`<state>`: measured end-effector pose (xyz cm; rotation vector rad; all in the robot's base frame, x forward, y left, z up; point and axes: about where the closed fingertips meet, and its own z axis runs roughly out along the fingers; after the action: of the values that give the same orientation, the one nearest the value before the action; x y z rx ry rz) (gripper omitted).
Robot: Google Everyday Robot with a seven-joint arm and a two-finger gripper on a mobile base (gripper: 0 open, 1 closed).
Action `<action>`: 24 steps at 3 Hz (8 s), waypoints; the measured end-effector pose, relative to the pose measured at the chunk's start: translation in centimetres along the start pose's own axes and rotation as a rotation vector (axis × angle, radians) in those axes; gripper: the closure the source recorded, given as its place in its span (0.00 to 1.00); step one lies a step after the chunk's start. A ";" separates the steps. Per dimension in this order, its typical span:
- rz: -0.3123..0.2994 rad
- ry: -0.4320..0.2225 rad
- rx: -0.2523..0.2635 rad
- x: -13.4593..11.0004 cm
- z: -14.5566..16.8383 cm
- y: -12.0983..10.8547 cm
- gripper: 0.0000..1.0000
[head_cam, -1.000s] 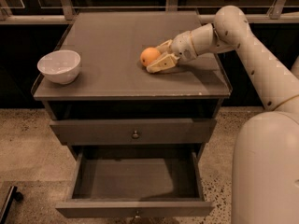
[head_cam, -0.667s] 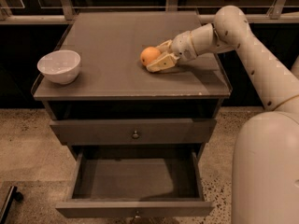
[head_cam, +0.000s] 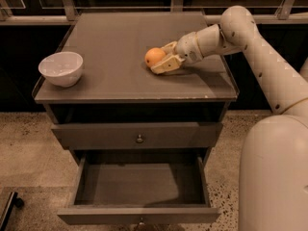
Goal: Place orange into middle drawer
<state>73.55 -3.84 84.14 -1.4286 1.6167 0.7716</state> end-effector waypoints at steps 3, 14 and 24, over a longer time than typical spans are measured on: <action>-0.101 0.009 0.326 -10.0 -10.3 8.9 1.00; 0.392 -0.391 0.546 18.0 -2.8 23.9 1.00; 0.873 -0.011 0.482 42.3 9.8 24.6 0.82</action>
Offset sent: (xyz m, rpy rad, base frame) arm -0.1731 0.0023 0.0468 -0.1859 -0.0983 -0.2215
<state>50.51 -11.45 40.51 -0.3409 2.2362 0.7608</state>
